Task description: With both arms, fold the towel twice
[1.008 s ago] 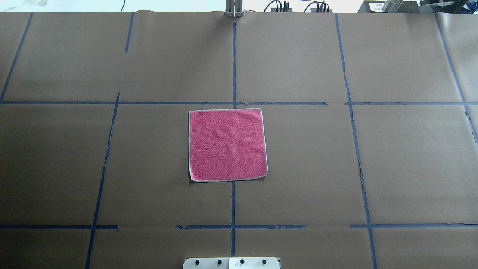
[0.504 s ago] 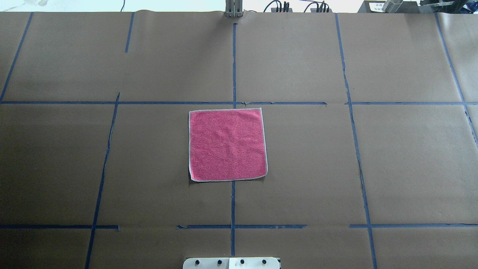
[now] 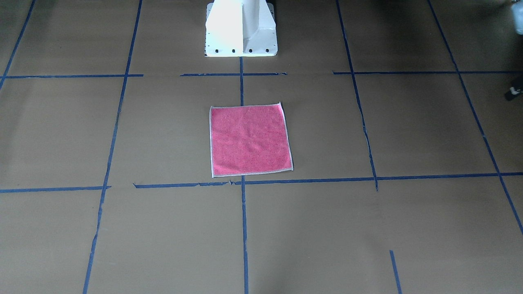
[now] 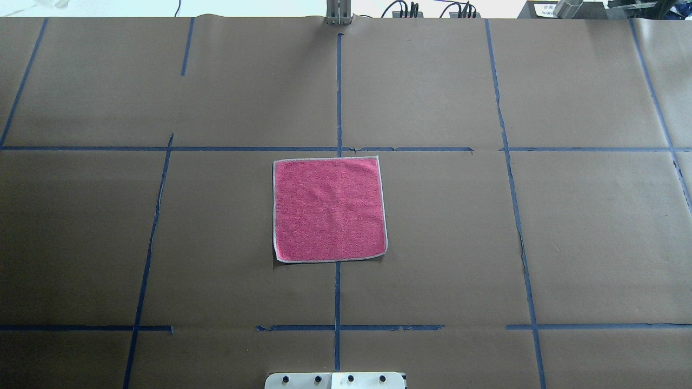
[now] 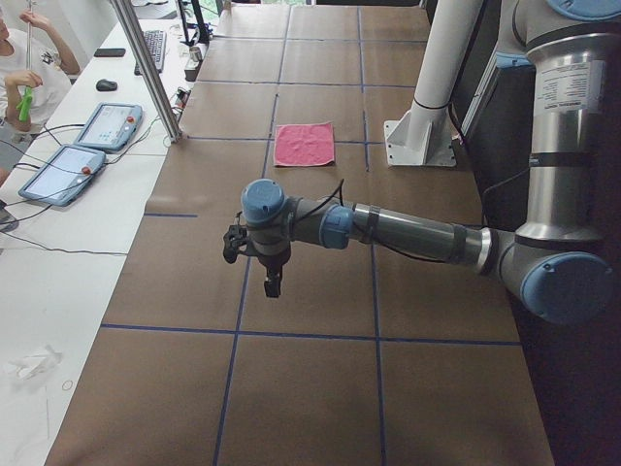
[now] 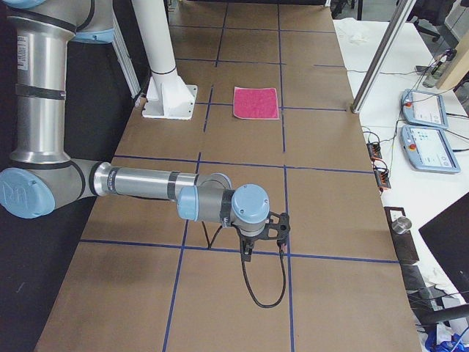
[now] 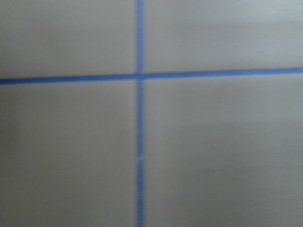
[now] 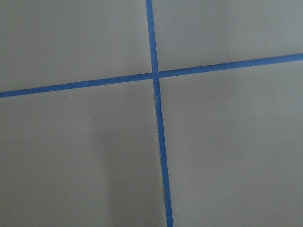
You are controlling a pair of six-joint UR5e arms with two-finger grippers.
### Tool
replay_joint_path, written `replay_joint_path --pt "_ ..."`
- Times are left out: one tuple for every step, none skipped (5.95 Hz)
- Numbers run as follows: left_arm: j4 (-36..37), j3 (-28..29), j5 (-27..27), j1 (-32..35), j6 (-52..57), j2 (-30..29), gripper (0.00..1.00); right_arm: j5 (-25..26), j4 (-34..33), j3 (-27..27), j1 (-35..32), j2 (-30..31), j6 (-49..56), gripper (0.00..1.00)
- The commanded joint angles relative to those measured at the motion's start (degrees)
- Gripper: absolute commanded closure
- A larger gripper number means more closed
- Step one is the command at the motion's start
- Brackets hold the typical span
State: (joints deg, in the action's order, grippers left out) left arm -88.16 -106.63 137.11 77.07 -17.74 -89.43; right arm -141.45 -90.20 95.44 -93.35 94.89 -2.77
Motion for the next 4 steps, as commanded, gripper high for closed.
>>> replay_joint_path --pt "0.01 -4.19 -0.44 -13.39 -22.95 -8.96 0.0 0.03 -0.42 0.01 5.86 -6.69 -2.31 0.0" --pt "0.01 -4.2 -2.62 -20.57 -35.57 -15.7 0.0 -1.19 0.1 1.83 11.46 -10.3 -11.99 0.0" --pt "0.09 -4.11 -10.64 -30.04 -50.31 -21.69 0.0 0.46 0.55 5.85 20.31 -14.95 -24.27 0.0" --pt "0.18 -3.24 -18.82 -40.75 -62.29 -26.27 0.0 3.78 3.33 7.2 27.44 -18.91 -33.7 0.0"
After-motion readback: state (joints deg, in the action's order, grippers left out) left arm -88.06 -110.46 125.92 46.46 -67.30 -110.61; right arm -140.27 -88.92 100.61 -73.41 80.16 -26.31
